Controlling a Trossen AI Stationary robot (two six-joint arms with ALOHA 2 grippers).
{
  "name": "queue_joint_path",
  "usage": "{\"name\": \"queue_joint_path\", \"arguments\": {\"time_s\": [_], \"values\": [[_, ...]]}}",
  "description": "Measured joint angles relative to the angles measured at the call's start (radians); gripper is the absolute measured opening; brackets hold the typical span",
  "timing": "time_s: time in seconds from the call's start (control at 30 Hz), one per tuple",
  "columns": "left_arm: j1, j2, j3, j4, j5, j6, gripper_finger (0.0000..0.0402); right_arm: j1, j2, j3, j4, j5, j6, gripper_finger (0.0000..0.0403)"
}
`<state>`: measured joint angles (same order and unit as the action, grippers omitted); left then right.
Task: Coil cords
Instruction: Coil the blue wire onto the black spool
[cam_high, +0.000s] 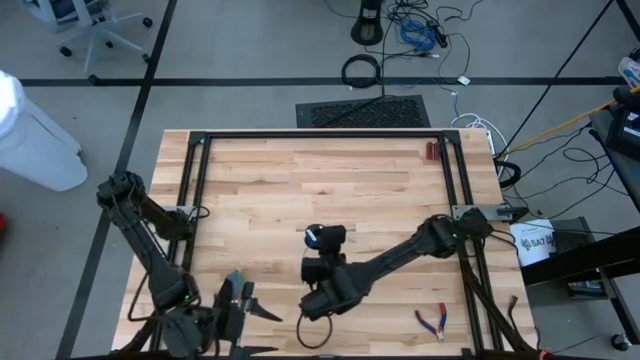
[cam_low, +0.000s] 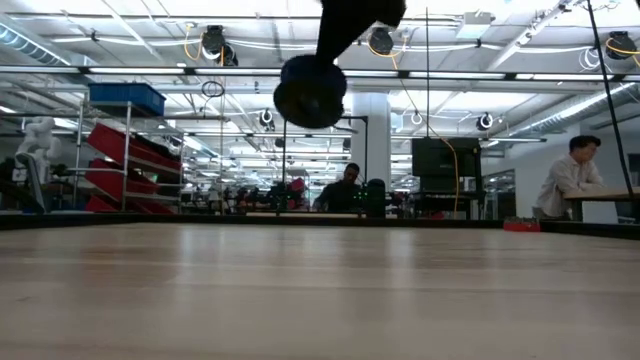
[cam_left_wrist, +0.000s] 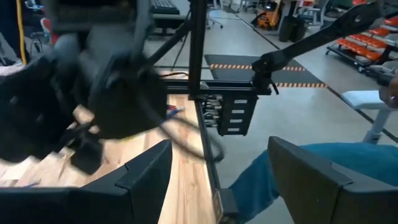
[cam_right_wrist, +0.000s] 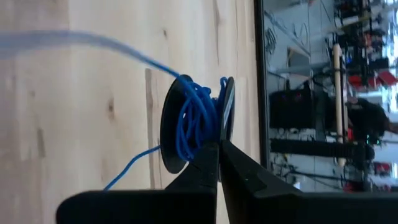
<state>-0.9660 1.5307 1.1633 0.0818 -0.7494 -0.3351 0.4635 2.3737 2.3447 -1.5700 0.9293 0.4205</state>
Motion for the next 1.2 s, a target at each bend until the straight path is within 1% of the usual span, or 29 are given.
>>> {"name": "queue_joint_path", "arguments": {"time_s": [0.07,0.13,0.3,0.43,0.6,0.93,1.2], "values": [[-0.010,0.000,0.000,0.000,0.000,0.000,0.0271,-0.007,0.024,0.000,0.000,0.023,0.014,0.0000],[-0.019,0.000,0.000,0.000,0.000,0.000,0.0271,-0.016,0.054,0.000,0.005,0.023,0.027,0.0000],[-0.039,0.000,0.000,0.000,0.000,0.001,0.0271,-0.037,0.129,0.000,0.006,0.002,0.062,0.0000],[-0.052,0.000,0.000,-0.001,0.000,0.001,0.0271,-0.052,0.162,0.000,0.006,-0.020,0.083,0.0000],[-0.064,0.004,0.000,-0.005,0.000,0.001,0.0271,-0.064,0.177,0.000,0.004,-0.020,0.099,0.0000],[-0.070,0.055,0.000,-0.006,0.000,0.001,0.0271,-0.079,0.185,0.000,0.016,-0.015,0.117,0.0000],[-0.069,0.060,0.000,0.015,-0.001,0.005,0.0271,-0.077,0.212,-0.002,0.037,-0.078,0.116,0.0000]]}}
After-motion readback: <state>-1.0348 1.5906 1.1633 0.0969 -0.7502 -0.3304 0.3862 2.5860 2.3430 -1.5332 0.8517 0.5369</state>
